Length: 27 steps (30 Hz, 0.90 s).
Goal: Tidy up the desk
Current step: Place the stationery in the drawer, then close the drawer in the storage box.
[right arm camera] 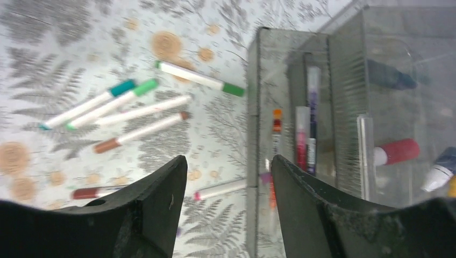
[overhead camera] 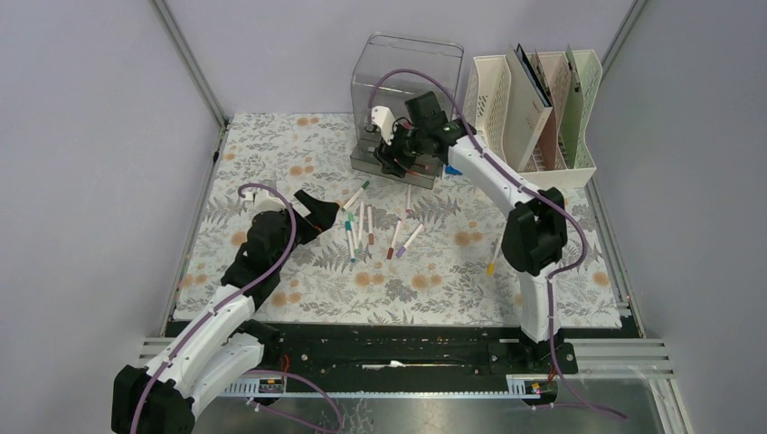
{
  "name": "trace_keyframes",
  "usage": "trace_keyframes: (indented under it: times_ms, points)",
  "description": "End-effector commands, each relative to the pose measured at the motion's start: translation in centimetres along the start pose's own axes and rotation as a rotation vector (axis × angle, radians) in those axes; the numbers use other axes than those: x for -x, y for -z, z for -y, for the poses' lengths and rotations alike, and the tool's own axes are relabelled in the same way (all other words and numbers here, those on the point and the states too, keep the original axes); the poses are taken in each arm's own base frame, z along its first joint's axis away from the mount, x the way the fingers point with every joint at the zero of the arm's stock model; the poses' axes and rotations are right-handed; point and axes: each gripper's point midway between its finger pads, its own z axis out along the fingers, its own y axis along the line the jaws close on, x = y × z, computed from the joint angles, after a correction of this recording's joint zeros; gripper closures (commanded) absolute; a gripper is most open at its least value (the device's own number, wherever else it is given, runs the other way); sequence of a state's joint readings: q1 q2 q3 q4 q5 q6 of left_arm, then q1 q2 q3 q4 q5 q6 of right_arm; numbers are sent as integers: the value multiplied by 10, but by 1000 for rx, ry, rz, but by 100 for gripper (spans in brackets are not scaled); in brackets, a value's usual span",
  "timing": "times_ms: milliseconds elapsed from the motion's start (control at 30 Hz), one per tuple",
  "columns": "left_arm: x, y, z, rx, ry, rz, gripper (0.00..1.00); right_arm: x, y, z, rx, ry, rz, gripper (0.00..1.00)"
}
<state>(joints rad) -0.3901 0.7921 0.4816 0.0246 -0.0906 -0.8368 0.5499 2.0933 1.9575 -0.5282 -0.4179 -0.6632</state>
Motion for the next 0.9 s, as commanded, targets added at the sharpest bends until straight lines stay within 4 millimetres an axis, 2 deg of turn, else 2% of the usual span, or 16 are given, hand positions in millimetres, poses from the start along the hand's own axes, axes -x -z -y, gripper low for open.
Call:
trace_keyframes:
  times_ms: [0, 167, 267, 367, 567, 667, 867]
  points:
    - [19, 3, 18, -59, 18, 59, 1, 28, 31, -43, 154, -51, 98, 36]
    - [17, 5, 17, -60, 25, 58, 1, 8, 26, -58, 220, 14, 71, 42]
    - [16, 6, 16, -59, 26, 57, 1, -2, 21, -60, 233, 22, 42, 49]
    - [17, 7, 16, -59, 28, 60, 1, -12, 13, -53, 205, 5, -1, 57]
    - [15, 5, 15, -55, 27, 58, 1, -39, -2, -37, 131, 14, -106, 80]
    - [15, 3, 15, -55, 29, 55, 1, -50, -8, -34, 113, 23, -144, 86]
    - [14, 0, 15, -55, 28, 49, 1, -66, -19, -27, 80, 52, -197, 89]
